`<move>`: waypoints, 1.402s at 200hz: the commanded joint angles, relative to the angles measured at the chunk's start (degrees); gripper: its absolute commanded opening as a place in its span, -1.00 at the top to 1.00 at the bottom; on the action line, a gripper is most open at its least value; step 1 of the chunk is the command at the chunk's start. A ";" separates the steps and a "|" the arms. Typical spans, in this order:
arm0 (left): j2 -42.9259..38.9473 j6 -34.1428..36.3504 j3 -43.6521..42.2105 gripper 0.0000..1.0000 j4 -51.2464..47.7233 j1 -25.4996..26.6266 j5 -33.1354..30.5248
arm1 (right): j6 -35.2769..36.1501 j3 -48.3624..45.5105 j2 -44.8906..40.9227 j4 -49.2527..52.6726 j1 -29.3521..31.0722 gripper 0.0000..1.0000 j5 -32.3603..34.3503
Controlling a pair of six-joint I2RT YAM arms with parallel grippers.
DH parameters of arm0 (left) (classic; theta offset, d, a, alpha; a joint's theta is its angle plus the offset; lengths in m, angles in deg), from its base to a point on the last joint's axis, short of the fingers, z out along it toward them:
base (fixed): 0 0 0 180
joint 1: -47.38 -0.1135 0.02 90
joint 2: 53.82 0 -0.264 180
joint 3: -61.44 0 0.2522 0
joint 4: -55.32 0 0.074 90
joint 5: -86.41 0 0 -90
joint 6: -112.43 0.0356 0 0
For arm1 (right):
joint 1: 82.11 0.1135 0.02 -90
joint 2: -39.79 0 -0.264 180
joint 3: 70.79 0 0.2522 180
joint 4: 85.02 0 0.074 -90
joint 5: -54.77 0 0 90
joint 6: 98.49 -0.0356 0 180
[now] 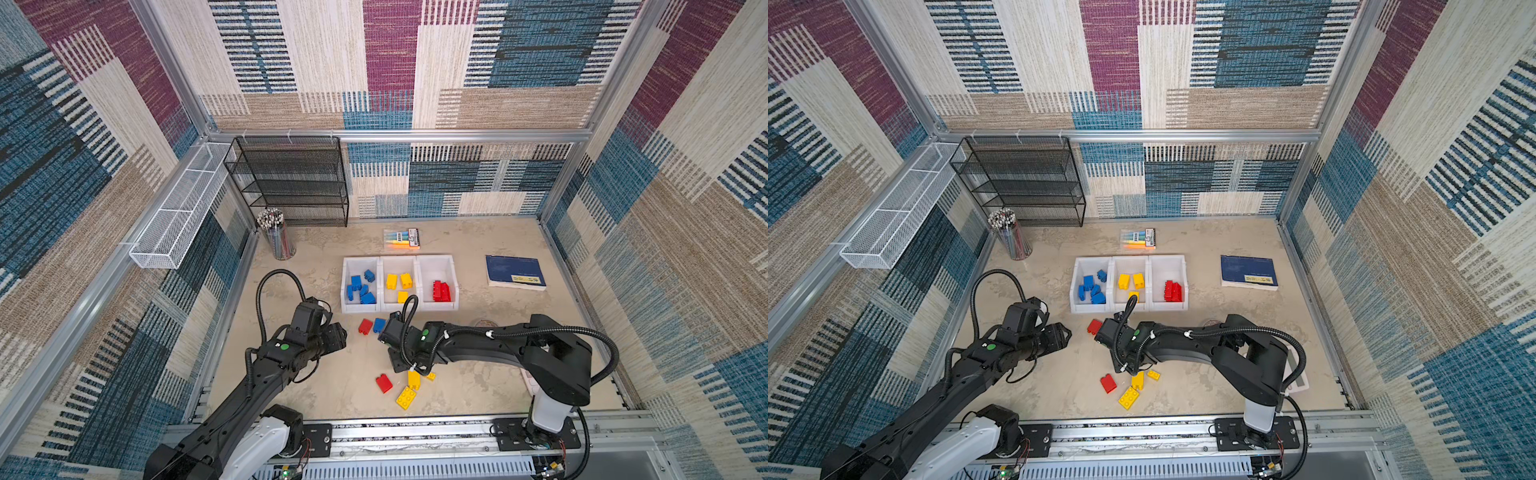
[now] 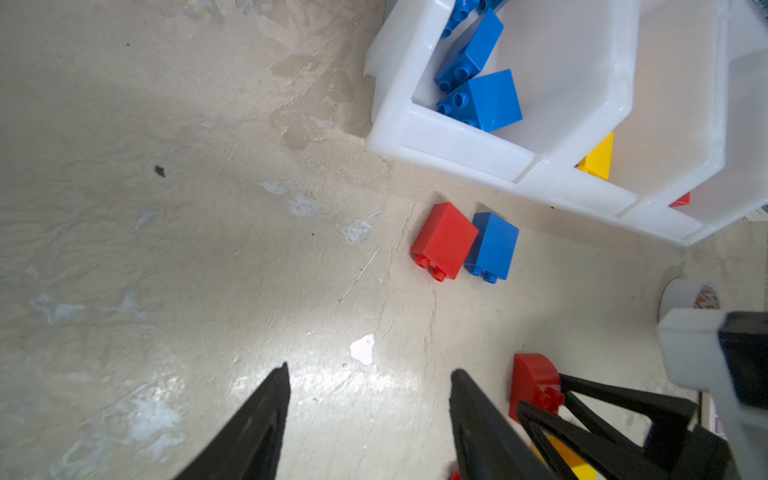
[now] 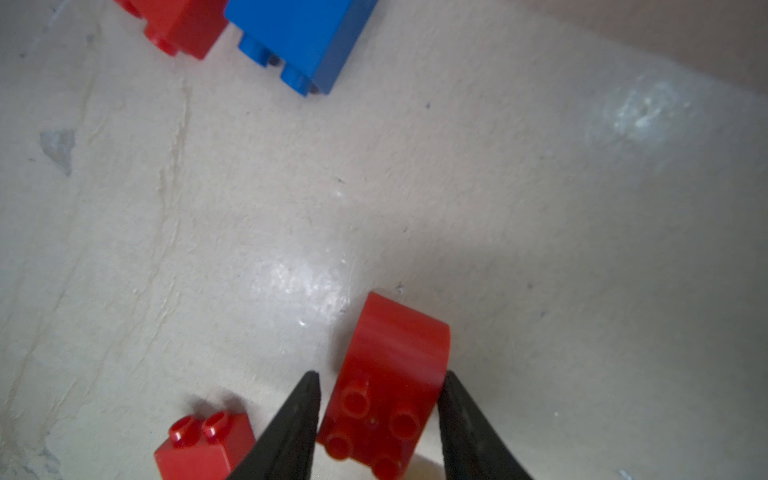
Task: Sort the legos into containers by color
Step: 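Carry the red brick into the compartment nearest the book and release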
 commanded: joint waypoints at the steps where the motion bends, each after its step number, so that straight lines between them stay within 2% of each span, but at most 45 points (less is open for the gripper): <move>1: -0.13 -0.56 -0.10 -0.28 0.34 -0.01 0.00 | -0.58 -0.20 0.22 -1.05 0.06 0.12 0.25; 33: -0.19 -0.65 -0.07 -0.28 0.14 -0.01 0.21 | -0.51 0.12 -0.02 -1.49 0.12 0.29 0.65; 87: -0.30 -0.79 -0.05 -0.28 -0.10 0.07 0.57 | 2.93 1.57 -4.80 -0.31 -1.57 0.39 4.98; 111: -0.30 -0.94 0.02 -0.28 -0.28 0.05 1.25 | 8.68 3.61 -8.59 -0.12 -7.29 0.39 7.11; 134: -0.45 -1.06 0.02 -0.28 -0.30 0.16 2.31 | 14.83 5.42 -10.62 -2.03 -15.87 0.38 7.21; 164: -0.78 -1.51 -0.23 -0.28 -0.39 0.24 3.65 | 20.20 7.19 -9.77 -6.44 -25.79 0.38 3.37; 205: -1.00 -2.49 -1.54 -0.28 -0.31 0.99 5.17 | 22.49 10.70 -3.82 -8.14 -31.18 0.35 0.10; 221: -1.34 -2.65 -1.95 -0.28 -0.33 1.52 5.41 | 22.68 11.47 -2.24 -8.52 -32.03 0.27 -1.10; 239: -1.53 -2.60 -2.18 -0.28 -0.34 2.17 5.53 | 22.24 11.96 -1.21 -8.28 -32.22 -0.09 -1.28; 254: -1.45 -2.42 -2.04 -0.28 -0.34 2.74 5.66 | 21.82 11.75 -1.49 -8.45 -32.22 -0.29 -1.64; 280: -1.05 -2.04 -1.50 -0.28 -0.27 4.02 5.79 | 21.31 10.86 -3.27 -8.57 -32.22 -0.39 -1.37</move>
